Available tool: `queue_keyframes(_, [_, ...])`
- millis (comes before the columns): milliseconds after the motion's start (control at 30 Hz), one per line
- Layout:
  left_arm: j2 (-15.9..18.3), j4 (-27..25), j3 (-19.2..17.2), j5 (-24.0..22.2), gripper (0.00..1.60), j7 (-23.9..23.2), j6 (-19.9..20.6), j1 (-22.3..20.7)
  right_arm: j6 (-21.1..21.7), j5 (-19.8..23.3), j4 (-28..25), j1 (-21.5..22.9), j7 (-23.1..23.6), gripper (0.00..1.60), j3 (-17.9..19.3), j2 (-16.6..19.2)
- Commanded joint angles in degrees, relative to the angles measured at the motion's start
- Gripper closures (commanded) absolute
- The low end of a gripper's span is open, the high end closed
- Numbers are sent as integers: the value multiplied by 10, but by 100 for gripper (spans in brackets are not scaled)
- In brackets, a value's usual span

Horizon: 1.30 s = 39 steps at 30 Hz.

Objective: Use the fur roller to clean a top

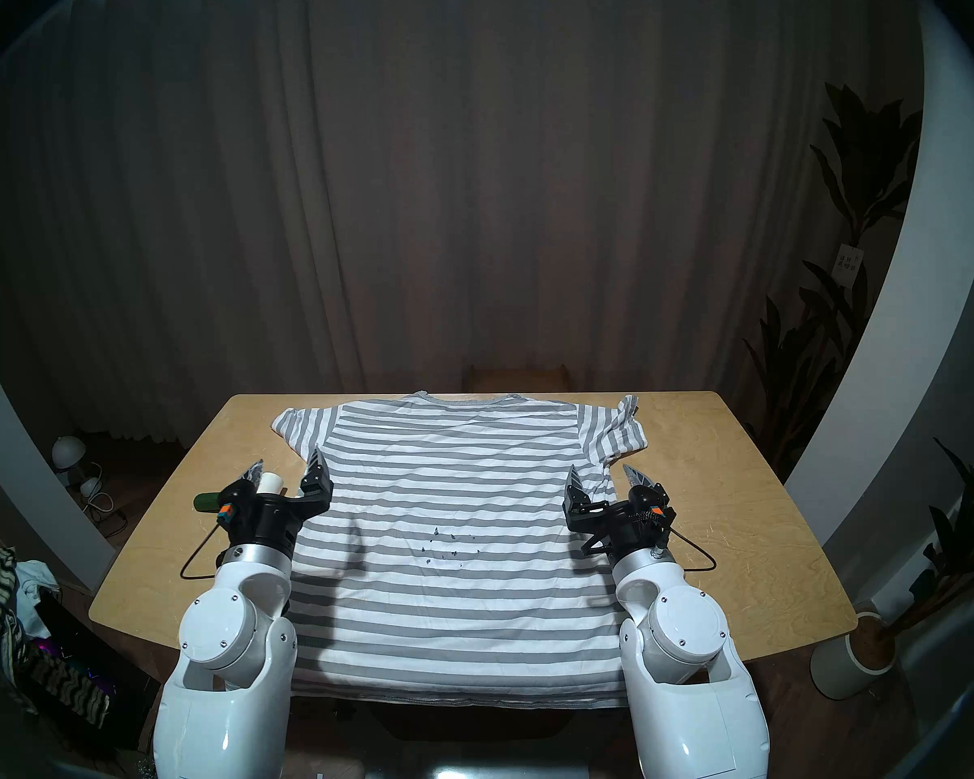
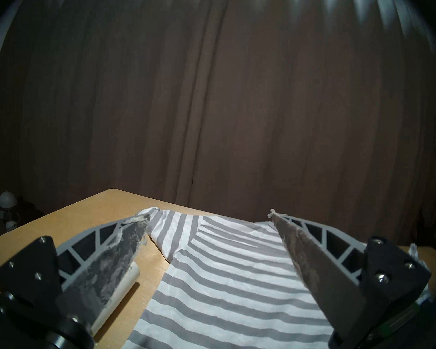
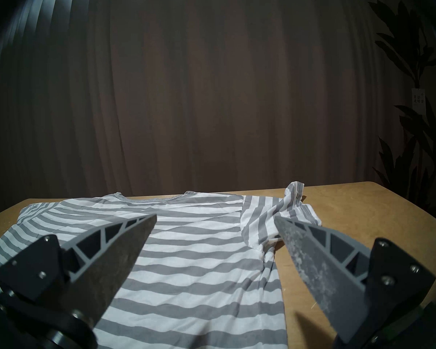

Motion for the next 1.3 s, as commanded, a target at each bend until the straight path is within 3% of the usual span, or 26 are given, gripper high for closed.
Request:
queue_keyframes(0, [-20,-63,-31,-95,0,-3,6,12,-5,7,-15,7,7,0,5,4])
queue_keyframes(167, [-35,-100,-68,-178,0,-6,23,27,-4,16,-15,7,9,0,15,4])
queue_keyframes(400, [-62,-154,-124,-301,0,1,85,61,-6,29,-24,-2,16,0,27,5])
queue_keyframes(733, [-79,-160,-203,-483,0,4,181,61,-6,52,-50,-18,26,0,53,10])
queue_keyframes(967, [-53,-136,-251,-596,0,-8,264,47,-32,51,-81,-37,50,0,63,23])
queue_keyframes(1267, [7,-50,-310,-717,0,1,360,11,-58,51,-102,-55,69,0,70,30])
